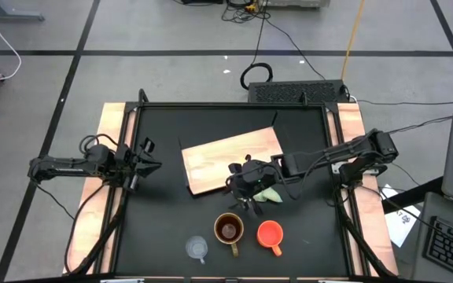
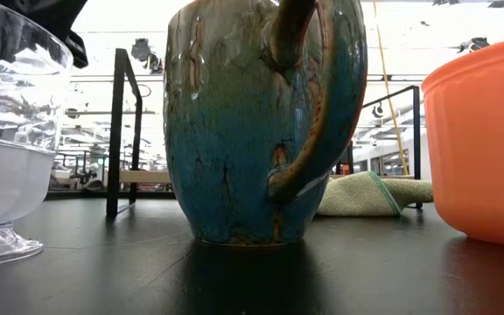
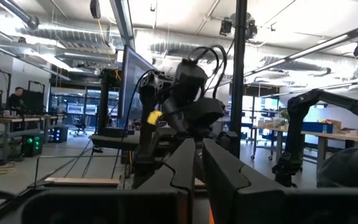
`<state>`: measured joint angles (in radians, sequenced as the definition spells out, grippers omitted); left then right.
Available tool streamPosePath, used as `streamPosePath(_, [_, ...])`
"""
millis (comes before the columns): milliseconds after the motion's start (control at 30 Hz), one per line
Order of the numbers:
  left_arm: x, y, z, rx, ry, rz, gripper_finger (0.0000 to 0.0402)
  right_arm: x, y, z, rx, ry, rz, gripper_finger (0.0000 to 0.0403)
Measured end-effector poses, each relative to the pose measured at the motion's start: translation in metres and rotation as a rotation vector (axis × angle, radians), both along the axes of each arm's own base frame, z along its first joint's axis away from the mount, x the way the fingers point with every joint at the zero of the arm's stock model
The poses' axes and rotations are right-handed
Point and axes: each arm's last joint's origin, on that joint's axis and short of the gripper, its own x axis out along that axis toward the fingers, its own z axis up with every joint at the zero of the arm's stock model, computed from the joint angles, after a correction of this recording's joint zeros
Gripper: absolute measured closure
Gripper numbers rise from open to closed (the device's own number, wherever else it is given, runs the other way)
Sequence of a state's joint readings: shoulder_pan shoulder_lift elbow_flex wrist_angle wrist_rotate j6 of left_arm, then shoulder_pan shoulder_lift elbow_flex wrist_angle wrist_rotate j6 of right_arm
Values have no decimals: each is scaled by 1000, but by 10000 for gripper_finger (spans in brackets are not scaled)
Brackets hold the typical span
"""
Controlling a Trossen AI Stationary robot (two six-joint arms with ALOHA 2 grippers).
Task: Stack small to large cups/mugs on shelf
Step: Put the green and blue mug on the shelf
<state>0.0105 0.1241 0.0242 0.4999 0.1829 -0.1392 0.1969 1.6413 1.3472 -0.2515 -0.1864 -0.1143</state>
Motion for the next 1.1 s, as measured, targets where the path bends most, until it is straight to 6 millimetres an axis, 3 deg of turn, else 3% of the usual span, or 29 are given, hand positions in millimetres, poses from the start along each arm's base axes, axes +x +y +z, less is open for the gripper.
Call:
streamPosePath(733, [-1, -2, 0, 56, -14, -53, 371, 1, 8, 4, 44, -36, -4, 186])
streamPosePath(1100, [-1, -2, 2, 56, -28, -52, 371, -5, 31, 4, -5, -65, 117, 186])
